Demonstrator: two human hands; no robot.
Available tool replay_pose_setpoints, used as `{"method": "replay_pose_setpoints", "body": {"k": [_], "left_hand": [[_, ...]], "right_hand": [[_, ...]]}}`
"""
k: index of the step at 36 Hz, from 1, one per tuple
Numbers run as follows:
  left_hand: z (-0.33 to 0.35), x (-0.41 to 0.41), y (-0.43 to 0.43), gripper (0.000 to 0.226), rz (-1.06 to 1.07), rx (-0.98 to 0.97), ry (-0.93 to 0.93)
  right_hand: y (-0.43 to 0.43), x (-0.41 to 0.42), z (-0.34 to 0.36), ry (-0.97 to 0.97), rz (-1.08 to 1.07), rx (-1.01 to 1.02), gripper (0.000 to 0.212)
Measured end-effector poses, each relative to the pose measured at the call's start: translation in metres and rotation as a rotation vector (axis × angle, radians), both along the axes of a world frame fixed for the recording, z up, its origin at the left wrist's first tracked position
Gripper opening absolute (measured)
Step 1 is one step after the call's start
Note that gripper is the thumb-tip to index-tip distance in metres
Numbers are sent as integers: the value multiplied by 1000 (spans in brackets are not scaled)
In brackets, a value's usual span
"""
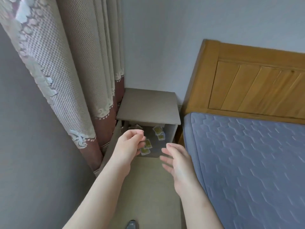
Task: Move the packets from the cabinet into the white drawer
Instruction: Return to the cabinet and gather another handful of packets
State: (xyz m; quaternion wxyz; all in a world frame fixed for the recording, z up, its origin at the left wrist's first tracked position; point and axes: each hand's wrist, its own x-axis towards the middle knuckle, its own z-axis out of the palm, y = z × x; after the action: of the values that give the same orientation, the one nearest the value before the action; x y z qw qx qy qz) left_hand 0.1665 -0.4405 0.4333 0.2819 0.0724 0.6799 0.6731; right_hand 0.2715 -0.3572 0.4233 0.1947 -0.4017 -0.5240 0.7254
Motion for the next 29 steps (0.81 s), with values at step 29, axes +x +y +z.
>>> {"method": "replay_pose_setpoints", "body": {"k": [29], "left_hand": [[-381, -265, 271, 15, -69, -599, -67]], "right_hand": [[305, -272, -371, -482, 298, -42, 11]]}}
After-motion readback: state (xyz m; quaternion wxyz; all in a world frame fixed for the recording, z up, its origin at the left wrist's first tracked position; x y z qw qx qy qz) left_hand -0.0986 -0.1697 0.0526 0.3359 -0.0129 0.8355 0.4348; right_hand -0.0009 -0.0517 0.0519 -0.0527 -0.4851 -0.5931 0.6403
